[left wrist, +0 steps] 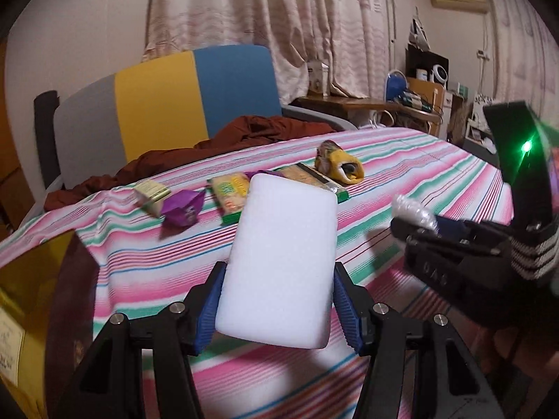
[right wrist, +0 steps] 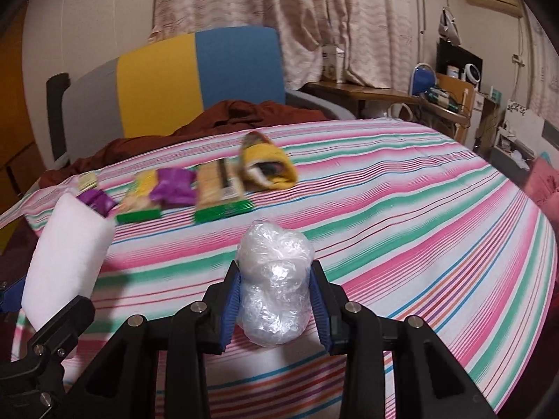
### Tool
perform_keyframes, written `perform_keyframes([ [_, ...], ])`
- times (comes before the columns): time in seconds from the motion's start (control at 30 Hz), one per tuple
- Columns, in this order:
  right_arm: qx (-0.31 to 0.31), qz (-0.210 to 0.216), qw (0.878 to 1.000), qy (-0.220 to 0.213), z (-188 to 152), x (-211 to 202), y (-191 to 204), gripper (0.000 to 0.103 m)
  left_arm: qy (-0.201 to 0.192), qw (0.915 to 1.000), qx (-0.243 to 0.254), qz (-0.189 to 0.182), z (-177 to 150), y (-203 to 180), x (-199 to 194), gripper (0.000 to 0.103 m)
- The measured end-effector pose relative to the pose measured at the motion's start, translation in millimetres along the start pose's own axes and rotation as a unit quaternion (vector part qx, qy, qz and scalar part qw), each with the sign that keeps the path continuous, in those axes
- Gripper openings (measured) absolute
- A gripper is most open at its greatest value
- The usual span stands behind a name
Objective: Organize objects
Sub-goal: 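Carry the white sponge and wrapped bundle into the gold tray and open both tools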
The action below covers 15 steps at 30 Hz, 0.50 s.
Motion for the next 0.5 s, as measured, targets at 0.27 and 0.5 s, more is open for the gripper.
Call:
perform_keyframes([
  [0.27, -0.022, 0.006, 1.000, 0.003, -17.2, -7.0, 29.7, 0.037, -0.038, 0.9978, -0.053, -0.005, 2.6, 37.2, -53.7, 0.059],
  [0.5, -0.029, 0.001, 1.000, 0.001, -16.8, -8.8, 31.9, 0.037, -0.027, 0.9930, -0.115, 0.008, -2.0, 88.9, -81.9, 0.059],
])
Point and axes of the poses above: each gripper's, at about its wrist camera, not at the fingertips, and x roughly the way its jaws point, y to its left, z to its top, the point moved 7 cm from there along x, roughly the way its jaws point, and after that the axes turned 6 degrees about z, right-handed, at the moved point
